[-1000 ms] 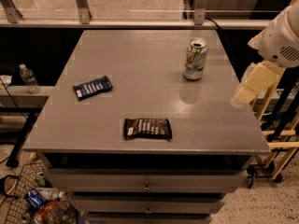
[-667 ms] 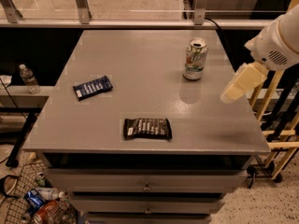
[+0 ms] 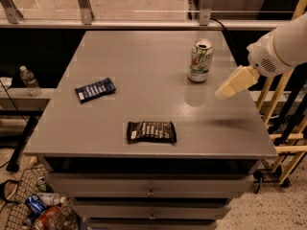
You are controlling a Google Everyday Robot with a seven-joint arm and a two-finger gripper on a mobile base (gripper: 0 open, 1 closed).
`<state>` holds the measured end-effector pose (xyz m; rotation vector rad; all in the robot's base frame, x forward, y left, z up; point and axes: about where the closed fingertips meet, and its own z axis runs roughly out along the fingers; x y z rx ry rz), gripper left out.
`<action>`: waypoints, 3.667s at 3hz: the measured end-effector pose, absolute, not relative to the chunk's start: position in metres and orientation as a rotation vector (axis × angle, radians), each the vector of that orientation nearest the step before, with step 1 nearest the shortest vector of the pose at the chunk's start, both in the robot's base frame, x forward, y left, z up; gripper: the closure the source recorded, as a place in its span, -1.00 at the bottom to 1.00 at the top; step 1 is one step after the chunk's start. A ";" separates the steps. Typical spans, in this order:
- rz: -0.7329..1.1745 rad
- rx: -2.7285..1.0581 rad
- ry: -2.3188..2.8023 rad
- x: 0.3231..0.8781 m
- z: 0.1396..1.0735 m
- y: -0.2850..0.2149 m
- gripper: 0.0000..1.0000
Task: Move 7up can near rxbar chocolate
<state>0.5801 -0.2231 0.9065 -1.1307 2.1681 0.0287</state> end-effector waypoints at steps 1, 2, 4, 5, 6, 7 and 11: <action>0.057 -1.072 2.155 0.605 0.895 -0.221 -1.00; 0.144 -1.021 2.132 0.634 0.882 -0.203 -1.00; 0.250 -1.010 2.077 0.663 0.875 -0.168 -1.00; 0.291 -1.032 2.039 0.671 0.877 -0.149 -1.00; 0.326 -1.055 2.023 0.676 0.874 -0.135 -0.63; 0.346 -1.073 2.016 0.677 0.873 -0.128 -0.17; 0.578 -1.462 1.879 0.580 0.918 -0.090 1.00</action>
Offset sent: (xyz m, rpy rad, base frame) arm 0.0737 0.0235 -0.0336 0.1933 -0.0242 -0.0503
